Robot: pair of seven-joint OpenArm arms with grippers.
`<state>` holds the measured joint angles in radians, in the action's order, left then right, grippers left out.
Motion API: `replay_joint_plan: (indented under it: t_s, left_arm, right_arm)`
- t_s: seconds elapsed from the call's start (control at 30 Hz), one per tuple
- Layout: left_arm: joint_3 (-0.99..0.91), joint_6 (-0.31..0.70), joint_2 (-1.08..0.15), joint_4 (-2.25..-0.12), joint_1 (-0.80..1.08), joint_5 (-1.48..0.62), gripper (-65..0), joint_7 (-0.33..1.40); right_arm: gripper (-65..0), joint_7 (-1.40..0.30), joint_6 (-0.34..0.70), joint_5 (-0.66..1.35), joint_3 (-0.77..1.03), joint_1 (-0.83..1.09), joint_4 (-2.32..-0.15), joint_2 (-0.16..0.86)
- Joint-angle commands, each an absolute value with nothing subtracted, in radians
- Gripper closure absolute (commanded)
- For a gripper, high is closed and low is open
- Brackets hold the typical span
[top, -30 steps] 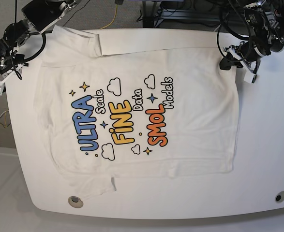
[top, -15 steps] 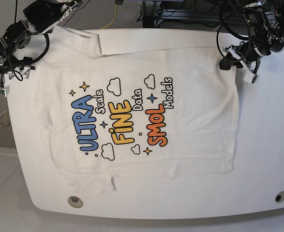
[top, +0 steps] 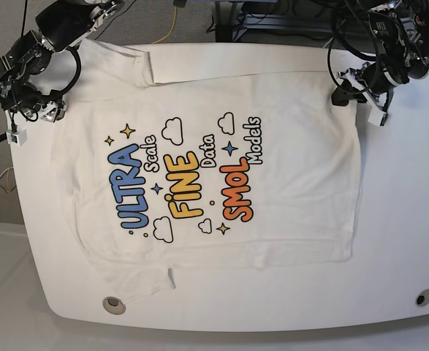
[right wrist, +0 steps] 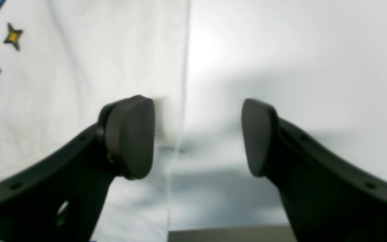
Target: Fold the T-shirt properly
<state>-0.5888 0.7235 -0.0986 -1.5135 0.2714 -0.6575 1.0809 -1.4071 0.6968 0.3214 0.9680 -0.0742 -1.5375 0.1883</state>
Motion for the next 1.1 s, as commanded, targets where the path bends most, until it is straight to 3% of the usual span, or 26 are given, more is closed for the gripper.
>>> replay_joint_plan:
  t_s: [0.0, 0.57, 1.07]
  left_arm:
    - [-0.582, 0.698, -0.097, -1.489, 0.298, -0.493, -3.5, 1.222]
    - [-0.579, 0.698, -0.097, -1.489, 0.298, -0.493, -3.5, 1.222]
    - [-0.581, 0.698, -0.097, -1.489, 0.302, -0.493, -3.5, 1.222]
  right_arm:
    - [-41.8, -1.396, 0.698, 0.357, 0.969, -0.087, -1.524, 0.208]
    - [-41.8, -1.396, 0.698, 0.372, 1.004, -0.079, -1.514, 0.196]
    - [-41.8, -1.396, 0.698, 0.367, 0.998, -0.051, -1.512, 0.091]
